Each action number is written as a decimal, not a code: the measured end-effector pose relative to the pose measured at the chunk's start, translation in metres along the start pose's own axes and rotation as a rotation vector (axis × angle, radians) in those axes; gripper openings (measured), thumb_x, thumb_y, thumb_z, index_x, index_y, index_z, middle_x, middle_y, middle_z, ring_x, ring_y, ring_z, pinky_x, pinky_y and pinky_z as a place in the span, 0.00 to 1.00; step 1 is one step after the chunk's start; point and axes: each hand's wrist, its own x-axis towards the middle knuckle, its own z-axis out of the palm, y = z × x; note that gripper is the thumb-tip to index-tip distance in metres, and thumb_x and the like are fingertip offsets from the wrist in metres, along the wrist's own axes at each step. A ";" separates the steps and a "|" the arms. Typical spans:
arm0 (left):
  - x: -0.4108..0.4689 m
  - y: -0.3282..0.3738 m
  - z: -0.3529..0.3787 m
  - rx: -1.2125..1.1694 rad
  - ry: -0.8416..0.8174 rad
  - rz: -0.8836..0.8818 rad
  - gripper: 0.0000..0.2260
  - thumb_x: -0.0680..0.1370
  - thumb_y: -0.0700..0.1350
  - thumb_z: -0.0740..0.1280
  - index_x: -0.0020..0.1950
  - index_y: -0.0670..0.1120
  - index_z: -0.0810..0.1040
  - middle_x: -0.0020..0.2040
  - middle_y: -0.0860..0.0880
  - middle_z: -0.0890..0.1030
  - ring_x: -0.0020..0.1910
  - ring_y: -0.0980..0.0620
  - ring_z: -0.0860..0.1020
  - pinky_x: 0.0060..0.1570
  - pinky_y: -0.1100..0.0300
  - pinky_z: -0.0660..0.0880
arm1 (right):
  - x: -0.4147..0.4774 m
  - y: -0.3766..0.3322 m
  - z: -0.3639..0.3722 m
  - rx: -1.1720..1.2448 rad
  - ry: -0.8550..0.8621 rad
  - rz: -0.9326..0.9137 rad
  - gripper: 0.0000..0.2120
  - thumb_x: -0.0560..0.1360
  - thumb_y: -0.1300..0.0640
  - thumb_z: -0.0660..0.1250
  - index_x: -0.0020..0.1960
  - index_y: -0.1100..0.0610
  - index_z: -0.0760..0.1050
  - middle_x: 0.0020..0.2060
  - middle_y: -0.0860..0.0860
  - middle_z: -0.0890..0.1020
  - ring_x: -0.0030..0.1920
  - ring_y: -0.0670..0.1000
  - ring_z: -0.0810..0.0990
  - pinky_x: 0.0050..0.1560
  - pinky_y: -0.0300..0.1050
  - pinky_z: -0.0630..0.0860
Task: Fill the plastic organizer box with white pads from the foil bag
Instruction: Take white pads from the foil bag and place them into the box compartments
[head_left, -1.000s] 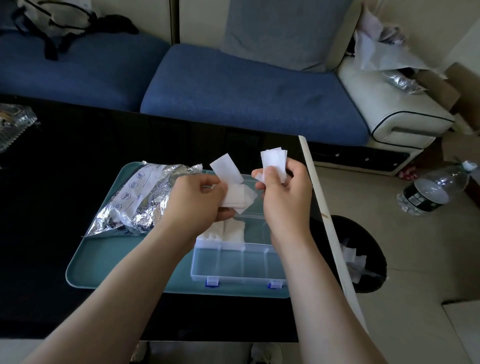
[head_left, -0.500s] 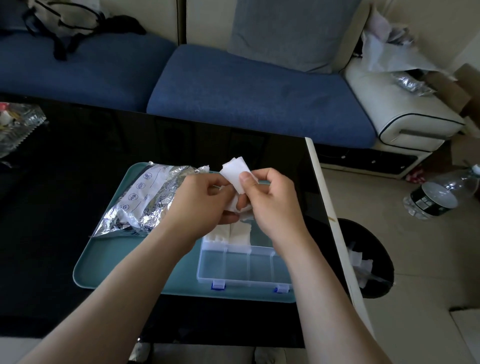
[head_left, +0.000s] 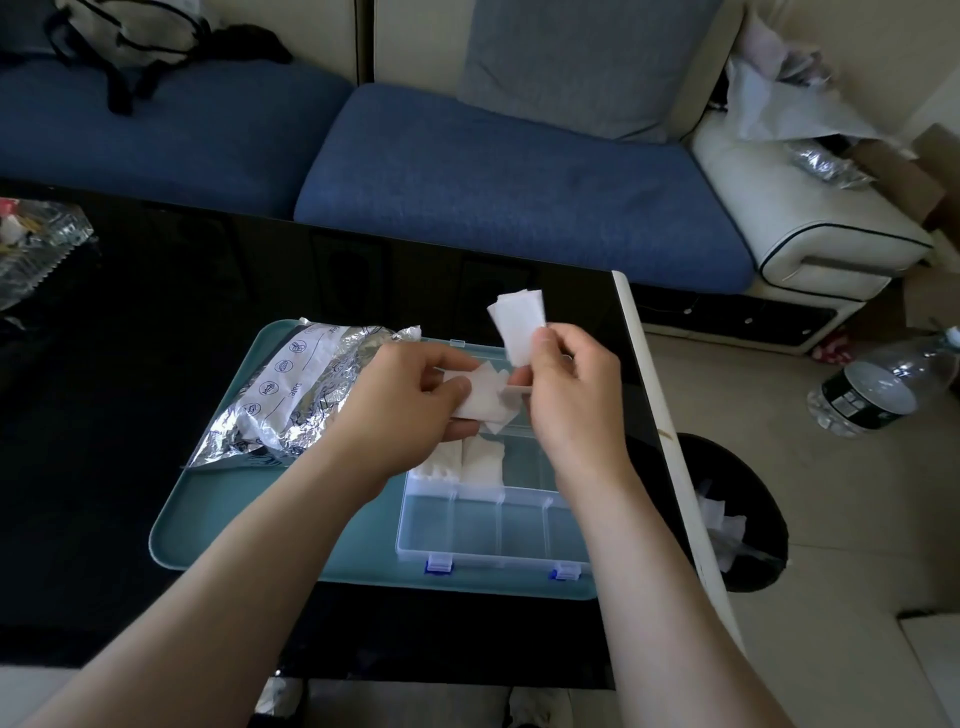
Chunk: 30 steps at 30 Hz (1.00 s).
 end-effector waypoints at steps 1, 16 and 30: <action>0.000 -0.001 0.000 0.003 0.002 -0.007 0.09 0.84 0.35 0.65 0.60 0.44 0.83 0.56 0.39 0.83 0.43 0.46 0.88 0.46 0.55 0.86 | 0.002 0.000 -0.003 0.012 0.010 0.002 0.11 0.87 0.53 0.60 0.54 0.55 0.80 0.39 0.48 0.82 0.34 0.37 0.80 0.35 0.32 0.73; 0.001 0.004 -0.005 -0.133 -0.126 -0.120 0.14 0.84 0.37 0.60 0.54 0.42 0.87 0.54 0.40 0.87 0.54 0.43 0.87 0.54 0.46 0.85 | -0.011 0.009 -0.008 -0.469 -0.288 -0.281 0.07 0.82 0.53 0.66 0.47 0.45 0.79 0.27 0.42 0.76 0.29 0.43 0.78 0.27 0.38 0.70; -0.002 0.003 -0.006 -0.065 0.063 -0.039 0.16 0.81 0.30 0.66 0.60 0.49 0.82 0.45 0.37 0.84 0.43 0.42 0.88 0.45 0.54 0.86 | -0.006 -0.005 -0.016 -0.051 -0.119 -0.033 0.18 0.79 0.68 0.62 0.61 0.49 0.78 0.41 0.49 0.85 0.43 0.39 0.82 0.47 0.33 0.77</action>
